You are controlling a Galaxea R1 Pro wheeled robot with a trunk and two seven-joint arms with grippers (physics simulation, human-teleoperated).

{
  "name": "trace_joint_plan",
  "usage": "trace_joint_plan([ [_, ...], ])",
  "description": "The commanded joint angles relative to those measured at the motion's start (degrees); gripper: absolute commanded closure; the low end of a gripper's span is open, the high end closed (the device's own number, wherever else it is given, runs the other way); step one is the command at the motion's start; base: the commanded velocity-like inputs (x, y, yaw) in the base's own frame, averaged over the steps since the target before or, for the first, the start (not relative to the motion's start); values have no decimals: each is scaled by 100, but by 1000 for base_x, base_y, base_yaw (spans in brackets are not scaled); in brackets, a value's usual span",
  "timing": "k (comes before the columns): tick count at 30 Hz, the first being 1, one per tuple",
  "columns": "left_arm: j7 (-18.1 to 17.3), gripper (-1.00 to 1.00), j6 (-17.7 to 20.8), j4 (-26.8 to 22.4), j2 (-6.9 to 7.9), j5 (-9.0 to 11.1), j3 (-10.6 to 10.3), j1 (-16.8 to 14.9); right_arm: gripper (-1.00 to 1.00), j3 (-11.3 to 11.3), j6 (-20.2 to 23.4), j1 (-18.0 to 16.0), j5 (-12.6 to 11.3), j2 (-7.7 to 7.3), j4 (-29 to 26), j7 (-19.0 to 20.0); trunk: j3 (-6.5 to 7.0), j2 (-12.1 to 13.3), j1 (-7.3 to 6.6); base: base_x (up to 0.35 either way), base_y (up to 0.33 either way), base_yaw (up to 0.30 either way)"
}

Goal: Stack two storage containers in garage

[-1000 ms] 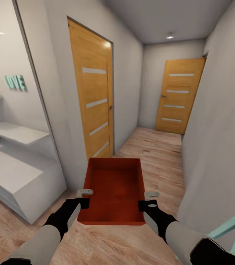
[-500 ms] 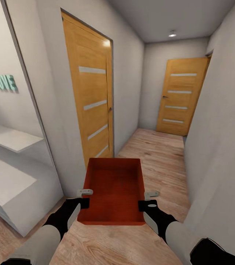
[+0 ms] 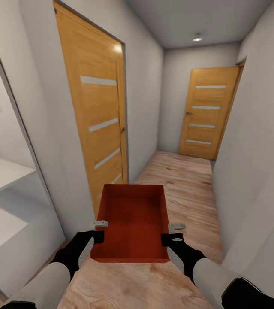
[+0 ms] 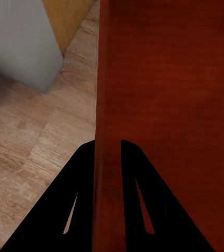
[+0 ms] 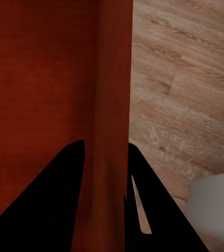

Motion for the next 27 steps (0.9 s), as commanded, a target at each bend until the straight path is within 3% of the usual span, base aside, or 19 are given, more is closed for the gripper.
trace_joint_plan([
  [1, 70, 100, 50, -6, -23, -35, 96, 0, 100, -147, -26, -7, 139, 20, -21, -477, -12, -12, 7, 323, 0, -217],
  [11, 68, 100, 50, -6, -23, -35, 96, 0, 100, -147, -26, -7, 142, 20, -21, -480, -12, -12, 7, 323, 0, -209],
  [27, 70, 100, 50, -6, -26, -38, 89, 0, 100, -147, -31, -7, 139, 19, -21, -470, -12, -12, 7, 323, 0, -13],
])
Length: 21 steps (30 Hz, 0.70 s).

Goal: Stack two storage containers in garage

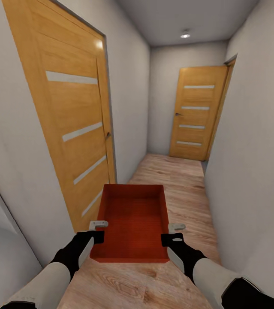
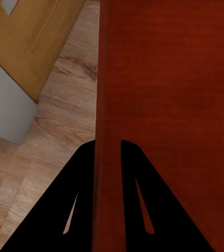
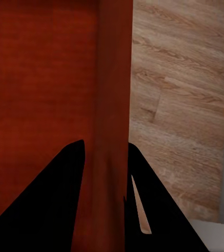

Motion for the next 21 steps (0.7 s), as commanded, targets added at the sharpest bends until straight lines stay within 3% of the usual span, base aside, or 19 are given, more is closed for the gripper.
trace_joint_plan([
  [1, 70, 100, 45, -3, -28, -42, 93, -1, 100, -145, -31, -6, 136, 19, -23, -473, -13, -13, 7, 323, 0, 0],
  [17, 69, 100, 45, -3, -28, -45, 90, -1, 100, -145, -18, -6, 139, 19, -23, -491, -13, -13, 7, 323, 0, -2],
  [21, 69, 100, 45, -3, -30, -40, 97, -1, 100, -145, -1, -6, 136, 19, -23, -494, -13, -13, 7, 323, 0, -156],
])
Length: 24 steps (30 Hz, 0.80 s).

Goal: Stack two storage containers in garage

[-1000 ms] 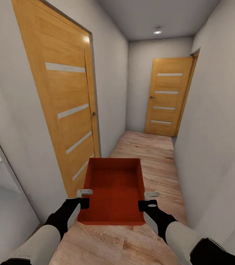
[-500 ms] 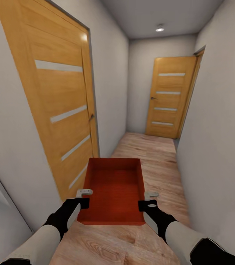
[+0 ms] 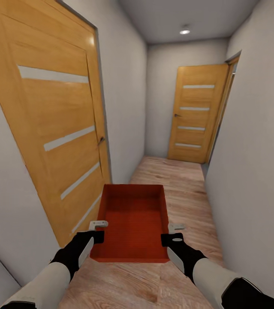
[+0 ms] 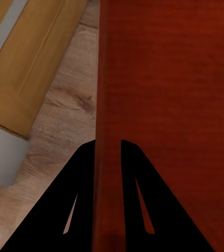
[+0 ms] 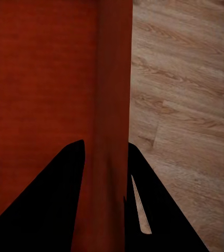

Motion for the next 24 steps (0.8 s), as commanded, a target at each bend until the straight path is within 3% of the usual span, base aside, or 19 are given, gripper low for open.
trace_joint_plan([
  [1, 71, 100, 51, -5, -29, -40, 97, -1, 100, -151, 6, -7, 147, 18, -23, -487, -12, -12, 7, 323, 0, -212],
  [24, 71, 100, 51, -5, -27, -45, 90, -1, 100, -151, -3, -7, 147, 18, -23, -485, -12, -12, 7, 323, 23, -212],
])
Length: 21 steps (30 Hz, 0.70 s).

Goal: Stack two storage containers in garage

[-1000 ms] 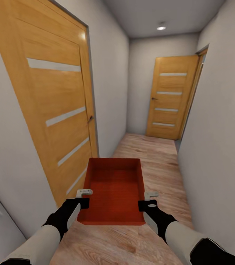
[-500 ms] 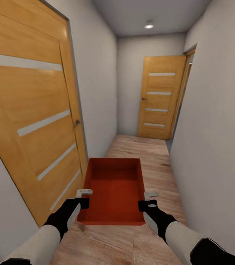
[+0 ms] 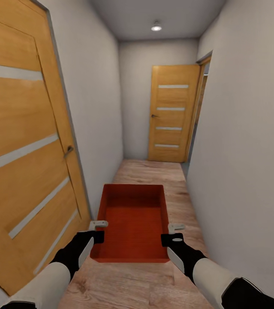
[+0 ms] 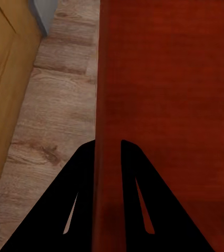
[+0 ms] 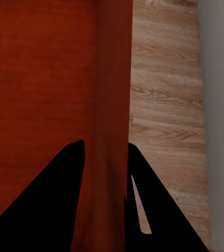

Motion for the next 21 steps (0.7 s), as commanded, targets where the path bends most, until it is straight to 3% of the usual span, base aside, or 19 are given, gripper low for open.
trace_joint_plan([
  [1, 70, 100, 47, -5, -27, -47, 92, 0, 100, -149, -6, -7, 143, 19, -22, -487, -12, -13, 7, 323, 70, -205],
  [21, 70, 100, 55, -5, -33, -42, 100, 0, 100, -149, -6, -7, 143, 19, -22, -487, -12, -13, 7, 323, 84, -198],
])
